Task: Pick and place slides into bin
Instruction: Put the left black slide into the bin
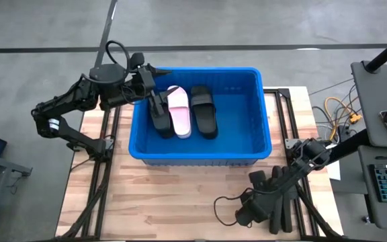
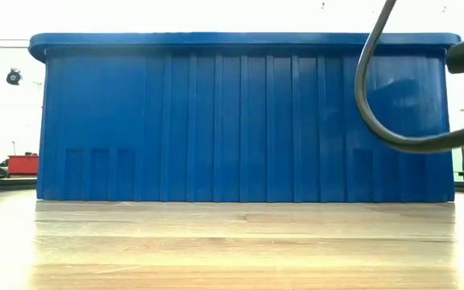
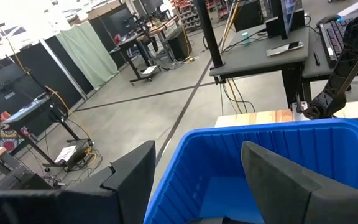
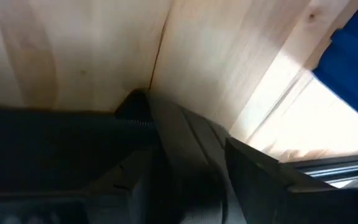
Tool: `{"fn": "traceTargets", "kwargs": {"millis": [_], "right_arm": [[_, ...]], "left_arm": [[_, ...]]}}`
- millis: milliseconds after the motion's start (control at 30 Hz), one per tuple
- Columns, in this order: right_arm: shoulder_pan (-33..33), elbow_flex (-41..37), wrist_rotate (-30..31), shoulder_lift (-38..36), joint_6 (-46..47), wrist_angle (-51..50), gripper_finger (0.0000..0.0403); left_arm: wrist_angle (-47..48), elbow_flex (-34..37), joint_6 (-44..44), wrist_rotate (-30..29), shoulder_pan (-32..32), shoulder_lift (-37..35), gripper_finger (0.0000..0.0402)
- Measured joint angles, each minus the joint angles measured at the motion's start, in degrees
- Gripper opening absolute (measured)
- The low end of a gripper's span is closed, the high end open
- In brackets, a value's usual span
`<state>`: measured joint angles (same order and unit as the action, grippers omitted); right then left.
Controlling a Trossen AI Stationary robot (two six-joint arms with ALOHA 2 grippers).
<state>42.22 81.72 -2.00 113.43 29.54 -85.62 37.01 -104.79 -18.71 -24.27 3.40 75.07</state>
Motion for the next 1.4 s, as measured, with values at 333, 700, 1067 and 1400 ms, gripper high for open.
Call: {"fn": "traceTargets", "kwargs": {"millis": [333,700,1067,1400], "right_arm": [[0.0,0.43,1.78,-0.01,-3.04,0.54,0.0019],[-0.77,12.03,6.5,-0.63,-7.58,1.86,0.001],[-2.93,33.34,9.07,-1.04,-8.74,1.94,0.001],[-6.91,46.75,26.6,-8.84,-7.04,2.28,0.0011]], "left_arm": [[-0.04,0.0,-1.57,0.0,0.0,0.0,0.0223],[-0.06,0.0,-1.76,0.0,0.01,0.0,0.0223],[-0.07,0.0,-1.71,0.01,0.01,0.0,0.0223],[-0.09,-0.07,-1.54,0.02,0.02,-0.17,0.0223]]}}
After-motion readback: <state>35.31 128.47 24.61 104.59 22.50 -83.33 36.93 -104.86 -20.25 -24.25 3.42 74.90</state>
